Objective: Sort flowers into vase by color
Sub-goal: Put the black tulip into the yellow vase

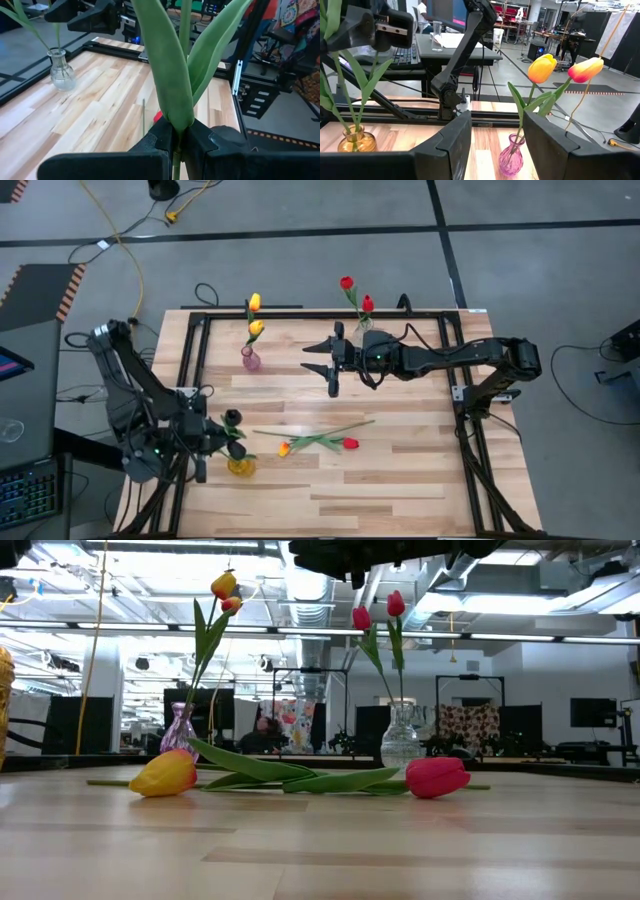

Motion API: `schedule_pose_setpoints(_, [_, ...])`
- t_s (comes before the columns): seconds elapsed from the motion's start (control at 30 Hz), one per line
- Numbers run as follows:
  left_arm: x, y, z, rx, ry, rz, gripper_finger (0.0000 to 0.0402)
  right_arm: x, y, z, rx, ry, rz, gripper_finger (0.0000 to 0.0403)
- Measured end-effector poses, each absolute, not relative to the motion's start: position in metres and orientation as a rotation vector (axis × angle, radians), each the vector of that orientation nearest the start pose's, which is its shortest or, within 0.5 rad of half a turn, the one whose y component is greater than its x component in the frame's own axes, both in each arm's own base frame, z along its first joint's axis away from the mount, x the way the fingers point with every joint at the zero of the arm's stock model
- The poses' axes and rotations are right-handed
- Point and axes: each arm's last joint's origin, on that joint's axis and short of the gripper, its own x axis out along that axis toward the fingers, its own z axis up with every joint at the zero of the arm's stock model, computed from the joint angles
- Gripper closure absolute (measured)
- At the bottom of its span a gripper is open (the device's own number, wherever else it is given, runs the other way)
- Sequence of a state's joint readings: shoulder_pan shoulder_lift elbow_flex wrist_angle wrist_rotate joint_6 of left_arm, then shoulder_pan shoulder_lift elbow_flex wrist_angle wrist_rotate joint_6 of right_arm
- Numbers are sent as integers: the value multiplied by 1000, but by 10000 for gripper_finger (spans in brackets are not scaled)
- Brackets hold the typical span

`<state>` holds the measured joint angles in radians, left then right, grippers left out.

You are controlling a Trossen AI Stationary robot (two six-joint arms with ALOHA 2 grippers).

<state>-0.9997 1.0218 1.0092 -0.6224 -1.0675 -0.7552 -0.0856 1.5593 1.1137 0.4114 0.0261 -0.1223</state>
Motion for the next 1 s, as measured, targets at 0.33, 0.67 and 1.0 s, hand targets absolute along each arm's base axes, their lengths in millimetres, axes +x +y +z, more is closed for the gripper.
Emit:
schedule_pose_setpoints(0.33, [132, -159, 329, -180, 299, 184, 393, 359, -32, 313, -121, 41, -109, 198])
schedule_pose_setpoints(0.67, [132, -160, 328, -189, 344, 129, 392, 359, -32, 313, -121, 41, -110, 198])
schedule_pose_setpoints(1.0, [132, -161, 327, -195, 367, 98, 392, 359, -31, 313, -121, 41, -109, 198])
